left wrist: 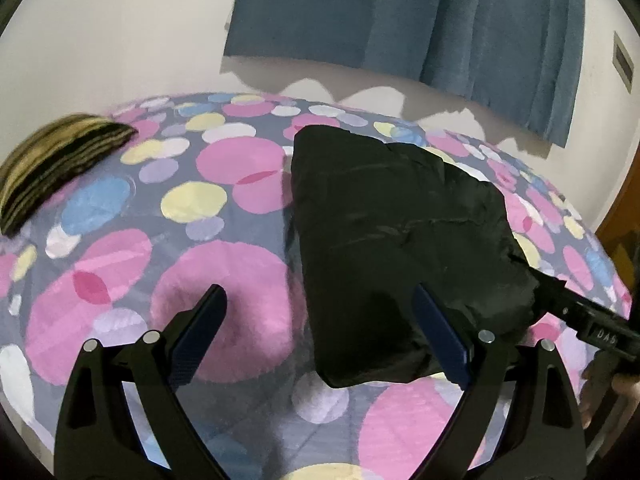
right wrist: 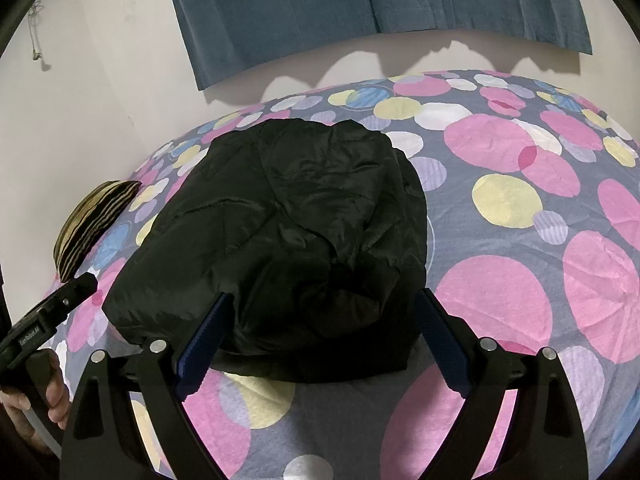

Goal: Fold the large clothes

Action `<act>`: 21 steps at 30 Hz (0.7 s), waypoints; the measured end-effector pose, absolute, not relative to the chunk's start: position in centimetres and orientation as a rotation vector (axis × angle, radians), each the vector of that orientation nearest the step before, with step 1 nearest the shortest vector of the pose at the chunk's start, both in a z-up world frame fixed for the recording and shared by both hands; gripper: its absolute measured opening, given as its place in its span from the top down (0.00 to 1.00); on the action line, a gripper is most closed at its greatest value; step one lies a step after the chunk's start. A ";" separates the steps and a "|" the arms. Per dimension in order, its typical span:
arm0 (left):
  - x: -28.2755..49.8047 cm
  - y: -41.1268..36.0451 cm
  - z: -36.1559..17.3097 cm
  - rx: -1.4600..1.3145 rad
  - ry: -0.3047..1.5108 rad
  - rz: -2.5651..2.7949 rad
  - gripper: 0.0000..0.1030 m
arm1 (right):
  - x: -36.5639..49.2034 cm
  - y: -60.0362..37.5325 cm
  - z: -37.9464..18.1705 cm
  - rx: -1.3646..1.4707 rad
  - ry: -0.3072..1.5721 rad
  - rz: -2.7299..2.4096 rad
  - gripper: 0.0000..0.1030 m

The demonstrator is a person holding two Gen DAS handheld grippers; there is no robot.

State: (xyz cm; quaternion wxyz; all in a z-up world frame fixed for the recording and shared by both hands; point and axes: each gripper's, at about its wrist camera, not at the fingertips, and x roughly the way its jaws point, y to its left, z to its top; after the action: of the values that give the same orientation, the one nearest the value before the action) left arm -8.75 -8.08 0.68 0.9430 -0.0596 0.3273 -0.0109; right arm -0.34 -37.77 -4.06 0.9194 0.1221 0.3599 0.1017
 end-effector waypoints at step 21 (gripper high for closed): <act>-8.7 -8.0 0.9 -0.112 0.657 0.001 0.02 | -0.3 -37.7 -4.2 0.251 0.742 0.208 0.12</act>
State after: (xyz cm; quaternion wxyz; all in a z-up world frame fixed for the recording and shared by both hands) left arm -8.66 -8.02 0.91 0.9450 -0.0551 0.3223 0.0004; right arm -0.31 -37.70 -4.24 0.9190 0.1220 0.3609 0.1013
